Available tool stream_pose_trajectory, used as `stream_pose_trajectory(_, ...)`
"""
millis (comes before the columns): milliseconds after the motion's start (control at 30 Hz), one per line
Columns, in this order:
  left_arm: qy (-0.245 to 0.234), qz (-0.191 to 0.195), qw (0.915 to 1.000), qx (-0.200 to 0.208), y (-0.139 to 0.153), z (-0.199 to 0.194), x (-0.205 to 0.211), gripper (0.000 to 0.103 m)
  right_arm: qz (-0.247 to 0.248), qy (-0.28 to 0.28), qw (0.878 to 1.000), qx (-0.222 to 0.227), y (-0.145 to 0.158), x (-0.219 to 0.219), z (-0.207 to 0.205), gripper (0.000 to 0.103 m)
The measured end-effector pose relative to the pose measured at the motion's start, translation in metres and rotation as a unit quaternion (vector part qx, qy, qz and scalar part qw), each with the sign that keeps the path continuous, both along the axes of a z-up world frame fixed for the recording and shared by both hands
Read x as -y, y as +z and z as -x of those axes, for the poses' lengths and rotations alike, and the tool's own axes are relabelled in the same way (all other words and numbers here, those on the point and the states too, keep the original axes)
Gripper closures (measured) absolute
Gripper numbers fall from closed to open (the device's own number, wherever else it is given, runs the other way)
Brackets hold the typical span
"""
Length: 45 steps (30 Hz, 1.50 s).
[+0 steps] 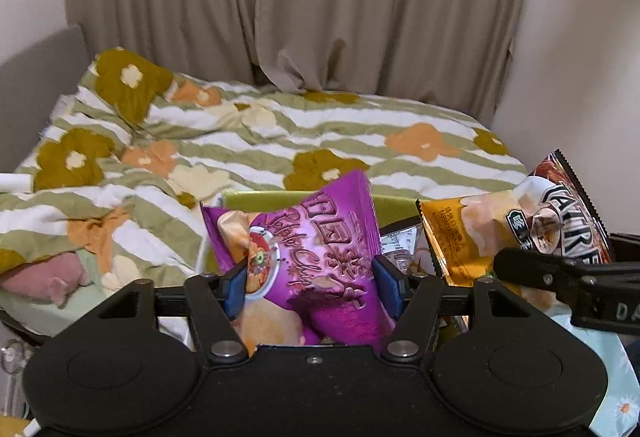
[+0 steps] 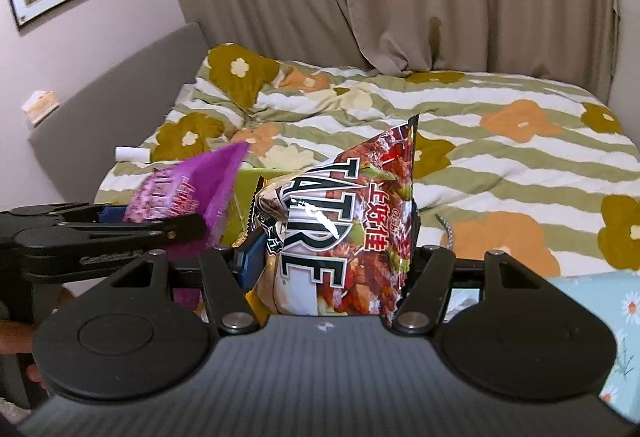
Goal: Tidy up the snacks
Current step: 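Carry both bags into the yellow-green box and open both grippers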
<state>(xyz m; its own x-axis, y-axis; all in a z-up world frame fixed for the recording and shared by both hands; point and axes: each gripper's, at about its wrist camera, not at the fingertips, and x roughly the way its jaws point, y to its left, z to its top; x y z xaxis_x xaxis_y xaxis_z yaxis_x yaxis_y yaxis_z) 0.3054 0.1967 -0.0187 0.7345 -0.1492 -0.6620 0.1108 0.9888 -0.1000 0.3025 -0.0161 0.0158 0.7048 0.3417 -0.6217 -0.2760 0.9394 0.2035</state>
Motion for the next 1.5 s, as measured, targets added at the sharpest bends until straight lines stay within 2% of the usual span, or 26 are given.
stream_pose_trajectory(67,-0.002,0.002,1.0000,-0.008,-0.006,-0.007,-0.003,0.007,0.006,-0.010,1.000,-0.004,-0.004,-0.006,-0.001,0.026)
stream_pose_trajectory(100,-0.002,0.002,1.0000,-0.008,-0.008,-0.007,-0.004,0.006,0.009,-0.014,1.000,-0.007,-0.006,-0.008,-0.002,0.026)
stream_pose_trajectory(367,0.002,0.008,0.9998,-0.016,-0.013,0.014,-0.017,0.004,0.021,-0.018,1.000,-0.013,-0.011,-0.016,0.001,0.025)
stream_pose_trajectory(667,0.038,0.003,0.9993,-0.006,-0.003,0.042,-0.029,0.003,0.013,0.012,1.000,-0.011,-0.007,-0.025,0.002,0.024)
stream_pose_trajectory(767,0.046,-0.004,0.9989,-0.001,0.000,0.047,-0.032,0.003,0.000,0.022,1.000,-0.017,-0.009,-0.031,0.001,0.018)
stream_pose_trajectory(800,0.047,-0.005,0.9989,-0.001,0.001,0.048,-0.032,0.003,-0.004,0.024,1.000,-0.017,-0.010,-0.032,0.001,0.005)
stream_pose_trajectory(833,0.048,-0.007,0.9988,-0.002,0.001,0.051,-0.033,0.003,-0.007,0.025,1.000,-0.018,-0.011,-0.033,0.001,0.000)
stream_pose_trajectory(1167,0.047,-0.004,0.9988,-0.016,-0.010,0.065,-0.029,0.003,-0.008,0.011,1.000,-0.014,-0.022,-0.022,0.021,0.000)
stream_pose_trajectory(1500,0.027,-0.009,0.9995,0.015,0.015,0.085,-0.018,0.003,-0.014,-0.016,1.000,0.010,0.001,-0.004,0.052,0.000)
